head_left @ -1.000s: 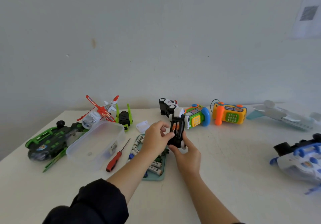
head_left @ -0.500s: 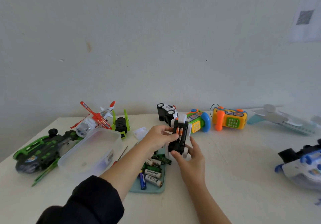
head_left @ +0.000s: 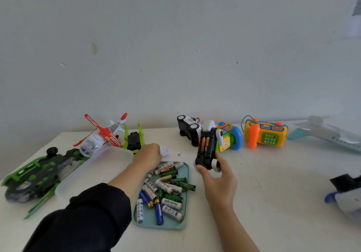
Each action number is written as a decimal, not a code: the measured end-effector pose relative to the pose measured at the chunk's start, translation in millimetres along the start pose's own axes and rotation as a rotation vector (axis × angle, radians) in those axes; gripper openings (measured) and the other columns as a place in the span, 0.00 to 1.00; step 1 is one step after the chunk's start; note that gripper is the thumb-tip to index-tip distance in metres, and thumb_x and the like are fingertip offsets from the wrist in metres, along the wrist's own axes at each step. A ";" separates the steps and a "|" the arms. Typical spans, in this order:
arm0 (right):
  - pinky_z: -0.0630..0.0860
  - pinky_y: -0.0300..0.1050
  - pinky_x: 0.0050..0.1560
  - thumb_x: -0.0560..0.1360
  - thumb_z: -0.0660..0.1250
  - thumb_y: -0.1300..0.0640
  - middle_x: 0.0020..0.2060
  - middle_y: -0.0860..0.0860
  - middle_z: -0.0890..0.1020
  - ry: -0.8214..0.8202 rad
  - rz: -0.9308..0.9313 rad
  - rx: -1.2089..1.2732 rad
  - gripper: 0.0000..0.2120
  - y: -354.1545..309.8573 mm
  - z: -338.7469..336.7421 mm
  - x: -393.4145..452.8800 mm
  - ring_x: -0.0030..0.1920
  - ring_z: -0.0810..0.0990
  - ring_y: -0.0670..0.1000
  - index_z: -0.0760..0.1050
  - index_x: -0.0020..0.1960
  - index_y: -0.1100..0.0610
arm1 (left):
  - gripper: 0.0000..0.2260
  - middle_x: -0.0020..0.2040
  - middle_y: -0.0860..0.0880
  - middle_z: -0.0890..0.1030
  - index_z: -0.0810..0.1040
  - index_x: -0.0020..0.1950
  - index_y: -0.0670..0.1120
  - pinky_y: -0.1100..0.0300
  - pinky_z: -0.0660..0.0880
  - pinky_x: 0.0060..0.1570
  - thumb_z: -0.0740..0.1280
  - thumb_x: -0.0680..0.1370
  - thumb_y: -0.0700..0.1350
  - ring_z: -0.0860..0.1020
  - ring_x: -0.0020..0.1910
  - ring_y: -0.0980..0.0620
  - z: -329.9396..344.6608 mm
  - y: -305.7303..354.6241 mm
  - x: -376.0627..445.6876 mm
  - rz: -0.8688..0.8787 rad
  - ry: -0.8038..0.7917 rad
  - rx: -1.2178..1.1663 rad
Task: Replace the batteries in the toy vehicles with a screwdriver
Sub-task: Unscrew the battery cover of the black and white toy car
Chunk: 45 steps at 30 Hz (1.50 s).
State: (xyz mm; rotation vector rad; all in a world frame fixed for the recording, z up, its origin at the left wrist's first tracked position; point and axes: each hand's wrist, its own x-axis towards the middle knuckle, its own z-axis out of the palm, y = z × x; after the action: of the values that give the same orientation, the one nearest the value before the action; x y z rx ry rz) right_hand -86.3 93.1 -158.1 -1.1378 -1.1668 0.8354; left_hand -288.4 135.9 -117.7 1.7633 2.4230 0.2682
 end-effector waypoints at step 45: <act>0.71 0.50 0.58 0.64 0.79 0.57 0.49 0.33 0.74 -0.054 -0.066 -0.024 0.36 18.6 2.8 3.7 0.59 0.75 0.55 0.65 0.66 0.51 | 0.08 0.47 0.44 0.79 0.81 0.56 0.49 0.55 0.78 0.39 0.66 0.78 0.43 0.78 0.39 0.47 -29.9 91.8 -64.3 -0.018 -0.141 -1.338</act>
State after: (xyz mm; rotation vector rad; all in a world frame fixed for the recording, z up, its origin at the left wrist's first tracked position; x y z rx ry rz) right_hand -87.0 101.9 -175.0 -1.0957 -1.2554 0.8081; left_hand -189.8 100.4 -68.1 1.0188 1.4082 1.2973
